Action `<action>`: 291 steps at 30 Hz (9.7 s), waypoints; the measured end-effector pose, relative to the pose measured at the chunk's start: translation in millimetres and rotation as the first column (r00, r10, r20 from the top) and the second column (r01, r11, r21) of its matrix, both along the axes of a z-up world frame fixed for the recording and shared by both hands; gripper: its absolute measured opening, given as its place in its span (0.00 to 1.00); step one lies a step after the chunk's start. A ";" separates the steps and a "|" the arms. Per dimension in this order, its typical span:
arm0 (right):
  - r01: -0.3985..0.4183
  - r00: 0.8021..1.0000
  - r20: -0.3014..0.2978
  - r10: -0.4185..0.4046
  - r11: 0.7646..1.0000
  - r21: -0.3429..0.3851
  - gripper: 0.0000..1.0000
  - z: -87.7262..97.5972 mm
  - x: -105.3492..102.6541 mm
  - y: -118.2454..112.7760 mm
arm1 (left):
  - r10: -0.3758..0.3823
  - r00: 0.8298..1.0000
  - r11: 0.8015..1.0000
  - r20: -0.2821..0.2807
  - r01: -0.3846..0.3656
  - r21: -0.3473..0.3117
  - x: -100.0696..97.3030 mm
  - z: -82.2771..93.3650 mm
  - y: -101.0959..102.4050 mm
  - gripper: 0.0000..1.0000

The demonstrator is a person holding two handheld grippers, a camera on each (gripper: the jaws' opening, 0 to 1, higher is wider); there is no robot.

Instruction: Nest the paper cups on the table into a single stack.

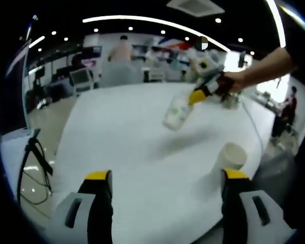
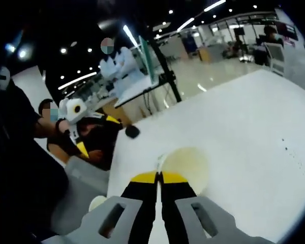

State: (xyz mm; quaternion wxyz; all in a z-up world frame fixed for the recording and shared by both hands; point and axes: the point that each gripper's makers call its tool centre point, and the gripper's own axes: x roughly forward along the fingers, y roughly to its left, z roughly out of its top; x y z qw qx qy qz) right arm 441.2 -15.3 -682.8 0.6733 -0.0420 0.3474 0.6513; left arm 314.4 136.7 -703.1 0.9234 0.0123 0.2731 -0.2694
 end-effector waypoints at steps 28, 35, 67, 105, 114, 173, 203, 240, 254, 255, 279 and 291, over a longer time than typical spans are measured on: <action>0.145 0.973 0.185 -0.137 0.989 -0.029 0.00 127.3 -74.1 -57.3 | -0.196 0.977 0.980 0.078 0.197 -0.003 2.8 17.5 -27.3 0.87; 0.128 0.960 0.258 -0.107 0.990 -0.067 0.00 159.2 -86.9 -61.8 | -0.220 0.972 0.975 0.078 0.221 -0.005 0.9 15.2 -30.3 0.87; -0.289 0.621 0.466 0.630 0.737 -0.611 0.00 114.9 -181.6 -45.6 | -0.251 0.966 0.968 0.059 0.251 0.006 -10.1 6.2 -34.5 0.86; -0.380 0.610 0.331 0.720 0.632 -0.675 0.00 -38.9 -189.0 -35.3 | -0.197 0.980 0.980 0.033 0.197 -0.005 -22.2 -0.9 -16.4 0.86; -0.387 0.627 0.304 0.717 0.626 -0.677 0.00 -53.1 -191.4 -33.9 | -0.193 0.981 0.981 0.033 0.193 -0.006 -22.1 -2.6 -15.1 0.85; 0.275 0.910 0.361 -0.204 0.949 -0.156 0.87 -46.7 -170.4 -67.6 | -0.339 0.941 0.941 0.022 0.339 0.000 -38.3 -32.2 -47.7 0.88; 0.440 0.851 0.327 -0.411 0.898 -0.017 0.76 -94.9 -168.5 -42.3 | -0.535 0.843 0.842 0.050 0.537 -0.043 -53.7 -101.6 -121.4 0.86; 0.442 0.833 0.338 -0.439 0.894 0.071 0.51 -97.7 -154.1 -15.1 | -0.617 0.760 0.756 0.206 0.644 -0.114 -24.9 -110.1 -176.3 0.60; 0.441 0.835 0.333 -0.438 0.895 0.072 0.48 -99.7 -152.4 -13.4 | -0.669 0.707 0.709 0.228 0.700 -0.091 -26.8 -110.5 -183.2 0.41; 0.442 0.834 0.333 -0.441 0.894 0.075 0.48 -99.6 -152.0 -13.6 | -0.669 0.707 0.708 0.228 0.700 -0.092 -26.6 -110.5 -183.3 0.41; 0.421 0.807 0.399 -0.436 0.898 0.130 0.46 -59.6 -101.5 -20.2 | -0.667 0.696 0.716 0.265 0.698 -0.032 25.8 -70.6 -189.1 0.40; 0.393 0.789 0.441 -0.428 0.903 0.174 0.46 -28.7 -29.7 -31.7 | -0.652 0.708 0.736 0.271 0.677 0.004 98.9 -41.1 -201.0 0.40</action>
